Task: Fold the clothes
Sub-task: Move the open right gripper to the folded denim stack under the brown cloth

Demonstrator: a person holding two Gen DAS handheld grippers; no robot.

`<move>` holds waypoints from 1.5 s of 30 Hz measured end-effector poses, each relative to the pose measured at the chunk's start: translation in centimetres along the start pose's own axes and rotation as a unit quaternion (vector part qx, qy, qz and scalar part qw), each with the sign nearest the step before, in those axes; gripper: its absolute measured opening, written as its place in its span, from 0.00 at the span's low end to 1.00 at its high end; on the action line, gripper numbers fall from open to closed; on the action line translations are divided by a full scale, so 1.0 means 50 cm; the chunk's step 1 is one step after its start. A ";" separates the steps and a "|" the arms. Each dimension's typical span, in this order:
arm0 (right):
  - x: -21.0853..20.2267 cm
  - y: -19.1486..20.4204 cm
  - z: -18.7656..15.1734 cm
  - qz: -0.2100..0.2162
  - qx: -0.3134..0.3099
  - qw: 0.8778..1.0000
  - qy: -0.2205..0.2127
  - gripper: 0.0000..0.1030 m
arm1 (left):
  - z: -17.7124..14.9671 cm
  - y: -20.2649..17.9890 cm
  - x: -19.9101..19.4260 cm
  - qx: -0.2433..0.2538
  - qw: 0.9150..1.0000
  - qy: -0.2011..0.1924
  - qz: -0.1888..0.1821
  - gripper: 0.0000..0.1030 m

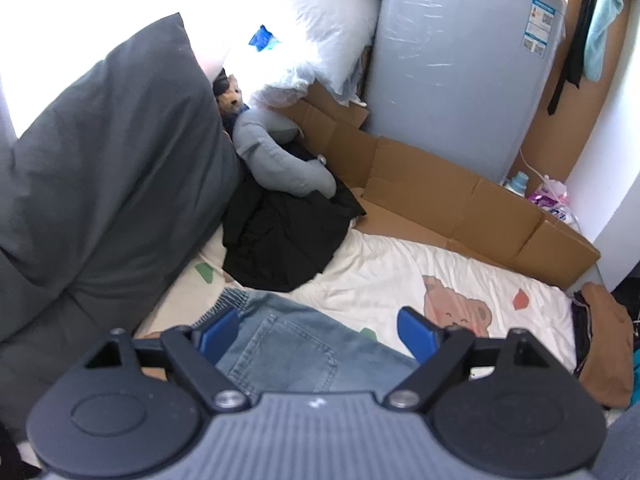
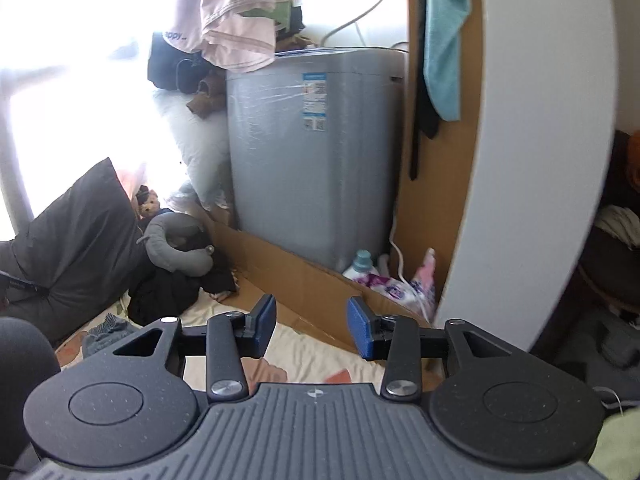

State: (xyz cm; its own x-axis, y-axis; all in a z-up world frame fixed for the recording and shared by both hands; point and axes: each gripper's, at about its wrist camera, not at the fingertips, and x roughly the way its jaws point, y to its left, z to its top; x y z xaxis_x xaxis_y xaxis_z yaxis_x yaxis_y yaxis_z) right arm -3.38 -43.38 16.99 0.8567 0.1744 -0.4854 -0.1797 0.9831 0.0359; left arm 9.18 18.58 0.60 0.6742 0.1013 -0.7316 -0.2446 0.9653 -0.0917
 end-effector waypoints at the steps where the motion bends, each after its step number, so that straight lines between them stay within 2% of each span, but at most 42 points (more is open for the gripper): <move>1: -0.015 -0.005 -0.012 -0.001 0.003 1.000 0.001 0.45 | 0.000 -0.004 -0.008 0.000 1.000 -0.001 0.000 0.86; 6: -0.083 -0.027 -0.079 -0.009 0.011 1.000 0.005 0.46 | -0.016 -0.031 -0.044 0.005 1.000 -0.004 -0.008 0.89; 9: -0.120 -0.039 -0.123 -0.016 0.022 1.000 0.005 0.54 | -0.035 -0.051 -0.058 0.013 1.000 -0.003 -0.011 0.89; 14: -0.162 -0.058 -0.221 -0.052 0.062 0.997 0.010 0.56 | -0.060 -0.072 -0.042 0.001 1.000 0.011 -0.019 0.90; 20: -0.182 -0.072 -0.373 -0.091 0.135 0.986 0.021 0.56 | -0.096 -0.110 0.001 0.005 0.999 0.034 -0.024 0.90; 24: -0.176 -0.068 -0.473 -0.108 0.167 0.979 0.031 0.56 | -0.127 -0.132 0.030 0.035 0.998 0.056 -0.023 0.90; 29: -0.155 -0.061 -0.593 -0.105 0.212 0.970 0.052 0.56 | -0.158 -0.134 0.054 0.040 0.996 0.074 -0.021 0.90; 36: -0.113 -0.054 -0.750 -0.114 0.274 0.951 0.084 0.56 | -0.185 -0.138 0.092 0.040 0.995 0.095 -0.011 0.90; 42: -0.067 -0.053 -0.870 -0.130 0.334 0.927 0.108 0.54 | -0.224 -0.144 0.136 0.052 0.992 0.118 -0.006 0.90; 45: -0.044 -0.052 -0.929 -0.137 0.363 0.914 0.120 0.54 | -0.240 -0.140 0.154 0.042 0.991 0.130 0.003 0.89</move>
